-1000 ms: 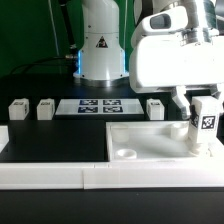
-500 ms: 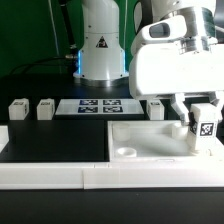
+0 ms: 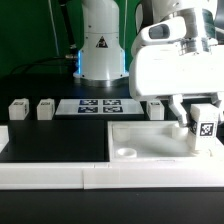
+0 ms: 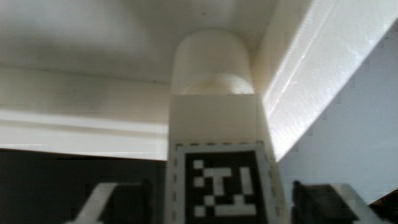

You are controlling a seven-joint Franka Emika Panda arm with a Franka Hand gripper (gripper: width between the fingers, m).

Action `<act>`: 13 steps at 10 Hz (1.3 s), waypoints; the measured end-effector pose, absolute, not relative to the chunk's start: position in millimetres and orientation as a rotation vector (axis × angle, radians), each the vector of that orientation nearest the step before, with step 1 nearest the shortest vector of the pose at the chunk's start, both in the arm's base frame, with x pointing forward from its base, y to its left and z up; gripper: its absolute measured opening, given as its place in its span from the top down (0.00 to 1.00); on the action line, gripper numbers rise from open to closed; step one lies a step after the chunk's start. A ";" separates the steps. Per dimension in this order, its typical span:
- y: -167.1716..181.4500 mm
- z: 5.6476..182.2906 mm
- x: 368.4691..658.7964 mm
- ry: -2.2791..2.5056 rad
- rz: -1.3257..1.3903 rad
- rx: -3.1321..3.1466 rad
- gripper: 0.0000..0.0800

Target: Assemble square table

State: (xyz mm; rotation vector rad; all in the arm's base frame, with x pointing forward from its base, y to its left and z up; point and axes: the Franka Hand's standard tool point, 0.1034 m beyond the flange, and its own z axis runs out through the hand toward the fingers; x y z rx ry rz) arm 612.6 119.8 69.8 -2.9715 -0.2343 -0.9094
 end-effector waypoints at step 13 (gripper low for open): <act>101.8 99.1 636.3 -0.257 -0.689 -3.039 0.19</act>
Offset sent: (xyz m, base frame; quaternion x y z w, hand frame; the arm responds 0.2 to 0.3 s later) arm 0.0000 0.0000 0.0000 0.0000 0.0000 0.0000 1.0000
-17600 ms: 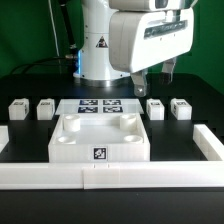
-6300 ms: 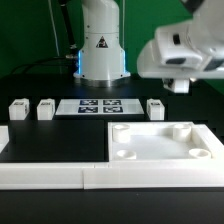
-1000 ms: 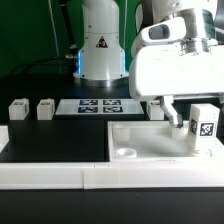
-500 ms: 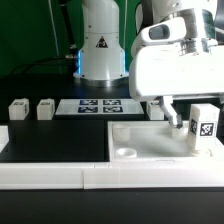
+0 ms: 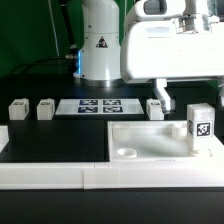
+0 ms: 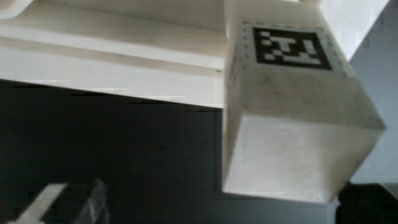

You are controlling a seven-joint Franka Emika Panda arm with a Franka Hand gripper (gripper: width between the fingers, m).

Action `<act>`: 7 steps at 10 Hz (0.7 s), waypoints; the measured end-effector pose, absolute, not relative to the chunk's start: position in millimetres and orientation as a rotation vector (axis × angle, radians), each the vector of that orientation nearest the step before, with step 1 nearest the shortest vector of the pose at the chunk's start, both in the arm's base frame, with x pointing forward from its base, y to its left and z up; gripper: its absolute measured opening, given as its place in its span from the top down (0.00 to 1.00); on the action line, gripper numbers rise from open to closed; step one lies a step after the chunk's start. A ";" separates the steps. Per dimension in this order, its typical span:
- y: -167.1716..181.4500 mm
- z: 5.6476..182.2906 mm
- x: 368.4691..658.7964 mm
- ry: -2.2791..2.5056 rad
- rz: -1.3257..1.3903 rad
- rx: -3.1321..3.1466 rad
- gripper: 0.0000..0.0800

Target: Assemble square table

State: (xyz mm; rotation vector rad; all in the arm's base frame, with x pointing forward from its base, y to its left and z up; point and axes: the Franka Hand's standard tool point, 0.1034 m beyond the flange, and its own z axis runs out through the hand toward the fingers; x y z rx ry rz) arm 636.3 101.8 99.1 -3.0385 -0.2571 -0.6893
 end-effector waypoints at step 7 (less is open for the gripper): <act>116.2 73.5 619.5 -0.084 0.033 -3.089 0.19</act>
Offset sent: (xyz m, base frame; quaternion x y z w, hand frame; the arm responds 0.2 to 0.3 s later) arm -0.0085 0.0146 -0.0136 0.0003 -0.1941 0.0337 0.9804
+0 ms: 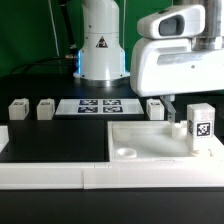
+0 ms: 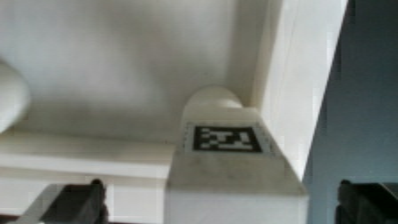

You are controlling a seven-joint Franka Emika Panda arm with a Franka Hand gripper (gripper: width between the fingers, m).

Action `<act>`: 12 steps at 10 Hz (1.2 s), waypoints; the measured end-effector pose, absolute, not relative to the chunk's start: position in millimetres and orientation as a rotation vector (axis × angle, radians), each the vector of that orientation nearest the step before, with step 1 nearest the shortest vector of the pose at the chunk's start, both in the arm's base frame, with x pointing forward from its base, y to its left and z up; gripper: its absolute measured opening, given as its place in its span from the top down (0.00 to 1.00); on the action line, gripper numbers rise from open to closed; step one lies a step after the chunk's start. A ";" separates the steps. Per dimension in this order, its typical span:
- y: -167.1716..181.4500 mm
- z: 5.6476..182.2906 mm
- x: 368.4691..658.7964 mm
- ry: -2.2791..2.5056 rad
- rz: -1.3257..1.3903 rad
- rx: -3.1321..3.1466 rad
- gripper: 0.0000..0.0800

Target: Assemble square table

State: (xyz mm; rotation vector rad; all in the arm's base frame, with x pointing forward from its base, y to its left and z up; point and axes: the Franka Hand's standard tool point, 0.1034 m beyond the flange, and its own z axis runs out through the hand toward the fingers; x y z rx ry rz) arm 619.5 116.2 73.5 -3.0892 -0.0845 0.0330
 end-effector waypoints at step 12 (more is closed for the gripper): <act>122.3 69.4 618.5 0.910 0.044 -2.960 0.64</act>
Offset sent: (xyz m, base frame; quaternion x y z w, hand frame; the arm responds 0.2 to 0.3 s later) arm 0.0000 0.0000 0.0000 0.0000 0.0000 0.0650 0.9979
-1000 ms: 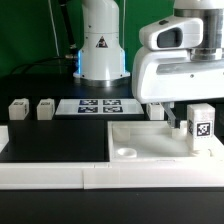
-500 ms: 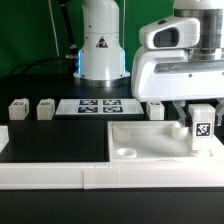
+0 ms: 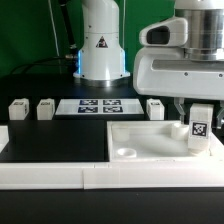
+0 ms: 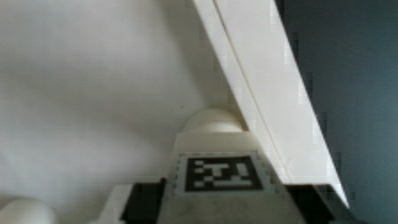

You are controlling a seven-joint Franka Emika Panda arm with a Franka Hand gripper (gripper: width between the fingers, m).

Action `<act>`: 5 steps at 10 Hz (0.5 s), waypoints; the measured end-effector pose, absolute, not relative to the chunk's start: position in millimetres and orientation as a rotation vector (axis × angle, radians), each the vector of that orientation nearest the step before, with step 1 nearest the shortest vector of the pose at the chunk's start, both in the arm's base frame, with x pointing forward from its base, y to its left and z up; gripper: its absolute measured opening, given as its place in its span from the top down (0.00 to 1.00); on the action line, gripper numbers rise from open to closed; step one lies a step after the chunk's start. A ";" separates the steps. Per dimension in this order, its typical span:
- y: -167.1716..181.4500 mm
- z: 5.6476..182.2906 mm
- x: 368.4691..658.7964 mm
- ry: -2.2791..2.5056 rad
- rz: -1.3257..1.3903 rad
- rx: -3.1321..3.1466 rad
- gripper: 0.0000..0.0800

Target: Assemble square table

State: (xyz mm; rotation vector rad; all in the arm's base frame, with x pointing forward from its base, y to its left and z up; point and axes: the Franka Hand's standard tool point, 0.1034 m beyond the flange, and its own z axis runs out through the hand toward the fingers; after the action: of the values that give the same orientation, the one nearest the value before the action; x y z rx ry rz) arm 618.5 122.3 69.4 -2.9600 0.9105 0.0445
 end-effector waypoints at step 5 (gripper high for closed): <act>128.1 67.0 627.0 1.843 0.024 -2.421 0.64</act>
Offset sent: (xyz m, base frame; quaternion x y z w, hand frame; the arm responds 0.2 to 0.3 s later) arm 0.0084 0.0081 -0.0092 0.0452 -0.0016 0.3593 0.9321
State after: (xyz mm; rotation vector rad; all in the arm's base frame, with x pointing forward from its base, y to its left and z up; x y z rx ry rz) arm 627.0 128.1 67.0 -2.4208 1.8433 0.0242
